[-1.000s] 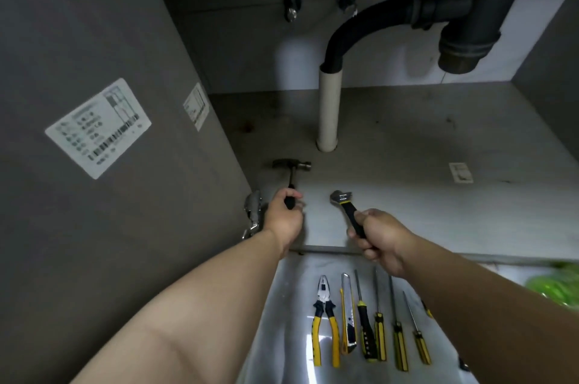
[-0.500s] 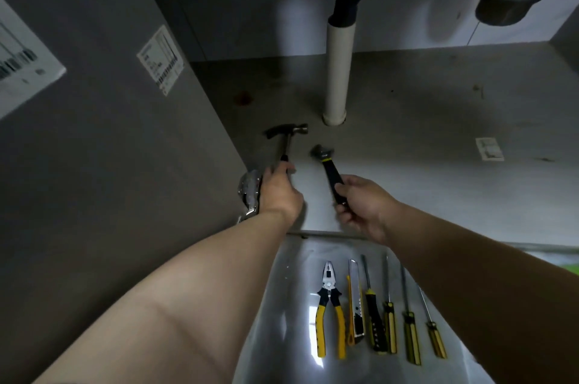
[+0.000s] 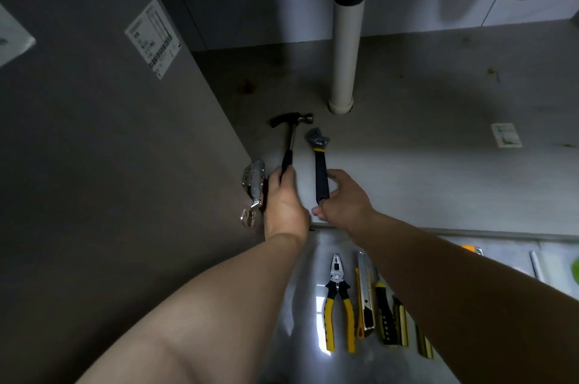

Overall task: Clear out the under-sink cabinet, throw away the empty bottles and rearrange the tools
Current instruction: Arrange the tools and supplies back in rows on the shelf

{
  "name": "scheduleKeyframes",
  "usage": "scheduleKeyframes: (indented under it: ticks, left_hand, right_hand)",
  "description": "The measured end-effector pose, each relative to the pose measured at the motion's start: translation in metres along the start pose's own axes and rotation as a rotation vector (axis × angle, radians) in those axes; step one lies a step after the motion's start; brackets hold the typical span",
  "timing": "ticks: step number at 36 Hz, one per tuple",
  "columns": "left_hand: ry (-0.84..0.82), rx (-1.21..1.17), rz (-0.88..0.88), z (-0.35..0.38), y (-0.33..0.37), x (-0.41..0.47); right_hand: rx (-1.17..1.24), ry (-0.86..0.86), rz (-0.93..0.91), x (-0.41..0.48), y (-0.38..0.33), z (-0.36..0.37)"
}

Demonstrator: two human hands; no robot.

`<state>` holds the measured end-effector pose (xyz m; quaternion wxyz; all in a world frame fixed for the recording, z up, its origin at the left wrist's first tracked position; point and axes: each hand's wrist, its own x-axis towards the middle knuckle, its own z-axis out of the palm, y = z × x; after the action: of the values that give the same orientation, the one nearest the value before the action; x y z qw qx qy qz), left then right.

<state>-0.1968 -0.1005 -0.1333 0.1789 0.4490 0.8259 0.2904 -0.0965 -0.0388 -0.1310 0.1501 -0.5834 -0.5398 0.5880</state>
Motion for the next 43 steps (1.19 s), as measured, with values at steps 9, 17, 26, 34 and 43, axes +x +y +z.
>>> scheduleKeyframes:
  ticks: [9, 17, 26, 34, 43]
  left_hand:
    - [0.076, 0.268, 0.122, 0.004, -0.002, -0.049]
    - [-0.054, 0.379, 0.396, 0.006, -0.008, -0.069]
    - [-0.622, 0.431, 0.045, 0.032, -0.028, -0.095]
    - [-0.724, 0.293, -0.323, 0.070, -0.032, -0.108]
    - [-0.669, 0.260, -0.311, 0.082, -0.041, -0.109]
  right_hand:
    - [0.271, -0.084, 0.042, -0.017, -0.004, -0.012]
    - [0.173, -0.147, 0.010, -0.052, -0.008, -0.058]
    - [-0.440, -0.419, 0.071, -0.083, 0.054, -0.096]
    - [-0.892, -0.444, -0.168, -0.099, 0.130, -0.057]
    - [-1.034, -0.325, -0.149, -0.098, 0.145, -0.026]
